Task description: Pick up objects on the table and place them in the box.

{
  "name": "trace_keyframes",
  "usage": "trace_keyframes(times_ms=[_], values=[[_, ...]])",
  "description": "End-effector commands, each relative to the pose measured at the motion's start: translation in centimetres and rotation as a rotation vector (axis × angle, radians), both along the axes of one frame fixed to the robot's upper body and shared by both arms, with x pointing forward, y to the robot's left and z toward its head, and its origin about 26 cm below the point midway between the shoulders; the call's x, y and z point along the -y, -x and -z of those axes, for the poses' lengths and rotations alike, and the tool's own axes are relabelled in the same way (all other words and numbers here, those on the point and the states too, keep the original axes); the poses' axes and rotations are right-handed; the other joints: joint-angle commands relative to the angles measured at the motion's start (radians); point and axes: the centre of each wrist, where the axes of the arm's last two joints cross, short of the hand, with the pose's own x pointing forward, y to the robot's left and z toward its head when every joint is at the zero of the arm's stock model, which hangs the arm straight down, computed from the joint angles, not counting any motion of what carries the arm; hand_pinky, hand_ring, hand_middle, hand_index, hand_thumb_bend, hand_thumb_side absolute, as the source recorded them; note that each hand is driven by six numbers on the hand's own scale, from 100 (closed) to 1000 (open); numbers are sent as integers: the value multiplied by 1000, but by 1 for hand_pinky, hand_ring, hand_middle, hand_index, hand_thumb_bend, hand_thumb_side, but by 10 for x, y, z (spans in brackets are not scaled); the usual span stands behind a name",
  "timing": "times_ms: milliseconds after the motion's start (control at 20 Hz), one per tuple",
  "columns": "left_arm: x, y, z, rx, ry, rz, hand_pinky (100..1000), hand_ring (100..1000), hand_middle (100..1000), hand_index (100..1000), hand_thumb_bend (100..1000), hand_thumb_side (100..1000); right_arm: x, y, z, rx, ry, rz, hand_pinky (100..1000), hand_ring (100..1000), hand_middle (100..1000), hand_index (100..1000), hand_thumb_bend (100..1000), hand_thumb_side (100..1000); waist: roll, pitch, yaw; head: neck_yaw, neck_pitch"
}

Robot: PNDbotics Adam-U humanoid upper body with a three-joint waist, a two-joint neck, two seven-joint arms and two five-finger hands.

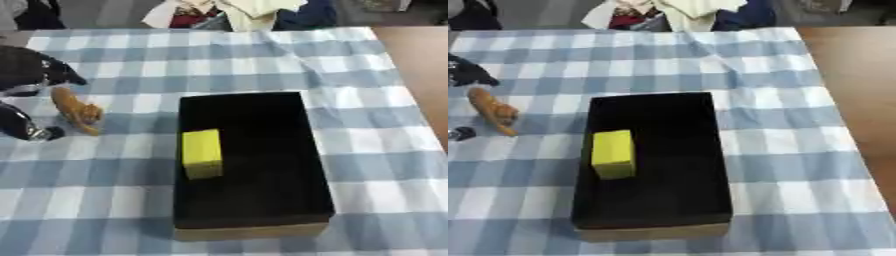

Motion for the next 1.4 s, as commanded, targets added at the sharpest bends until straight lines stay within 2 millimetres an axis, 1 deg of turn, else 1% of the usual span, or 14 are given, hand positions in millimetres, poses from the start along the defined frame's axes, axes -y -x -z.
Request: trace_keyframes(times_ms=[50,400,450,550,700,1050,1250,1350,1400], values=[[-3,0,-10,32,-44,-11,816,848,796,935,429,389,0,5,-10,36,5,-11,824,796,659,760,100,724,-2,-14,-2,5,-14],[-6,-5,-9,46,-59,-39,798,837,761,908,334,301,-1,4,-10,31,13,-24,827,798,658,762,100,725,-3,-8,-5,10,-20],[-6,-6,-9,48,-58,-42,792,834,755,900,312,269,-1,4,-10,29,14,-25,827,798,658,763,100,726,-2,-7,-6,11,-21],[-6,-7,-10,50,-58,-48,790,833,754,899,312,253,-1,4,-10,28,16,-27,828,798,657,763,100,726,-2,-5,-7,12,-23],[-6,-9,-9,52,-72,-61,790,833,751,895,335,260,-1,4,-9,26,20,-31,828,798,656,763,100,728,-2,-2,-10,15,-26],[-7,-15,-1,29,-103,-88,783,829,739,881,339,296,-1,4,-9,23,24,-40,829,798,654,764,100,730,-3,6,-18,20,-34],[-8,-17,1,26,-112,-95,776,823,723,867,339,293,-1,4,-9,19,24,-40,830,799,653,765,100,732,-3,10,-21,23,-37],[-8,-19,3,29,-122,-98,766,811,697,846,336,273,-1,4,-9,18,25,-42,831,799,653,766,100,731,-3,11,-23,24,-38],[-7,-19,3,34,-128,-98,758,804,685,834,320,261,-1,4,-9,17,25,-42,831,799,653,766,100,731,-3,11,-23,24,-38]])
